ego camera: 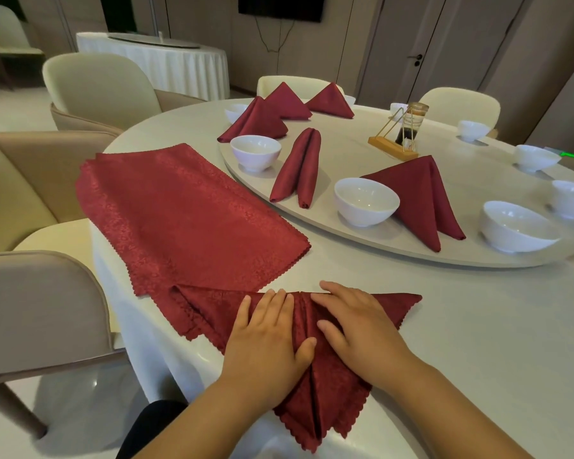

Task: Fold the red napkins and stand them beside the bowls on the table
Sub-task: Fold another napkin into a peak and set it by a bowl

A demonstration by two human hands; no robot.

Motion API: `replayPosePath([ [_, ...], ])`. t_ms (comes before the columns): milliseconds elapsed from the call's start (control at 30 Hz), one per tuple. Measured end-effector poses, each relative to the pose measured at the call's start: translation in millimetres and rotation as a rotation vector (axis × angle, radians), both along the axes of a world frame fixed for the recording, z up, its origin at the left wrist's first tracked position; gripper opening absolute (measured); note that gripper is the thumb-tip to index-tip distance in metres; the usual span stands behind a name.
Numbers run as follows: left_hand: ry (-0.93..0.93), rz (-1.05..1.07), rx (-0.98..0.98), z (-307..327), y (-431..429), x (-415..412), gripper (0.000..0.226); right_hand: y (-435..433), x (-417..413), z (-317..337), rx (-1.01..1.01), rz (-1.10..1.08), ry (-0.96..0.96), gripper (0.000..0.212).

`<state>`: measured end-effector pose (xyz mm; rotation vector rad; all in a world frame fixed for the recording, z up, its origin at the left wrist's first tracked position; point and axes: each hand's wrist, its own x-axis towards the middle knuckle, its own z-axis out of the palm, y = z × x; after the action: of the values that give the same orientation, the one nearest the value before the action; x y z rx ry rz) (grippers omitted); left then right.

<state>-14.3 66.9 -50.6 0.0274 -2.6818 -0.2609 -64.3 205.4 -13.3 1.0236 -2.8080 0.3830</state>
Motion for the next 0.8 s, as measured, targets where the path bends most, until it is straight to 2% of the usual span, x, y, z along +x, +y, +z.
replayPosePath([
  [100, 0.020, 0.008, -0.016, 0, 1, -1, 0.061, -7, -1, -4, 0.081, -0.014, -0.108, 0.093],
  [300, 0.080, 0.036, -0.024, -4, 1, -3, 0.061, 23, -12, -10, 0.227, -0.084, -0.206, 0.130],
  [367, 0.071, 0.039, -0.019, -4, 1, -3, 0.062, 45, -17, -10, 0.239, -0.180, -0.201, 0.130],
  [400, 0.070, 0.040, -0.020, -5, 0, -3, 0.063, 56, -19, -8, 0.236, -0.232, -0.200, 0.122],
  [500, 0.062, 0.048, -0.029, -5, 0, -3, 0.064, 82, -29, -5, 0.254, -0.380, -0.222, 0.067],
  [567, 0.081, 0.048, -0.030, -6, 0, -3, 0.064, 81, -32, -2, 0.222, -0.421, -0.189, 0.057],
  [667, 0.093, 0.055, -0.042, -7, 1, -3, 0.064, 53, -29, 1, 0.077, -0.353, -0.038, 0.056],
  [733, 0.084, 0.057, -0.046, -7, 0, -2, 0.062, 23, -22, 5, -0.021, -0.186, -0.034, 0.079],
  [800, 0.071, 0.042, -0.028, -5, -1, -1, 0.060, -2, -15, 2, -0.017, -0.034, -0.121, 0.092],
])
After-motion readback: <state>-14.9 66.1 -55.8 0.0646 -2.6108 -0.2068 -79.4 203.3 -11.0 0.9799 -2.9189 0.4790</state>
